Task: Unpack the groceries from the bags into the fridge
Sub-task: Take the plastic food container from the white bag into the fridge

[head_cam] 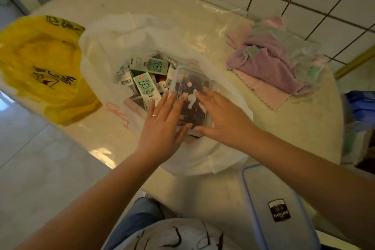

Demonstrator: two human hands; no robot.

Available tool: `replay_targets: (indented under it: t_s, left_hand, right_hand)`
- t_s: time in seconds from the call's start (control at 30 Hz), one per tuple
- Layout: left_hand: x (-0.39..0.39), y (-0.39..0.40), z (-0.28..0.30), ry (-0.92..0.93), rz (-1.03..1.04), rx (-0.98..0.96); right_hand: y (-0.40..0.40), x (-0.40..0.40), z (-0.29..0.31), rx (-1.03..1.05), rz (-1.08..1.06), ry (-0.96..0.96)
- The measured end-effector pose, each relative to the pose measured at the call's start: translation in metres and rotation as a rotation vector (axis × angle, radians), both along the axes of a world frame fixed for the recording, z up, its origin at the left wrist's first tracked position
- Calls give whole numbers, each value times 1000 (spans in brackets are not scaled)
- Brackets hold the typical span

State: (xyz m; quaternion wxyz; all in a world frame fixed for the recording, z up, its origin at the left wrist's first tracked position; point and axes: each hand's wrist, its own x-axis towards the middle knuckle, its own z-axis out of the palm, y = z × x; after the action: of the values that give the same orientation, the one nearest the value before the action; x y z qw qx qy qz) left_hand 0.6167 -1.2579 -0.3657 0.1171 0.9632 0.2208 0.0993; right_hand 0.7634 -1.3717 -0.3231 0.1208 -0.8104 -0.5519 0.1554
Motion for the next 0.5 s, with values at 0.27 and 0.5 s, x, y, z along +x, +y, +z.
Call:
replay_targets:
  t_s: [0.27, 0.5]
  left_hand:
    - [-1, 14, -15, 94, 96, -145]
    - [-1, 16, -16, 38, 125, -241]
  right_hand:
    - [5, -21, -37, -255, -223, -63]
    - [15, -20, -45, -231, -312, 53]
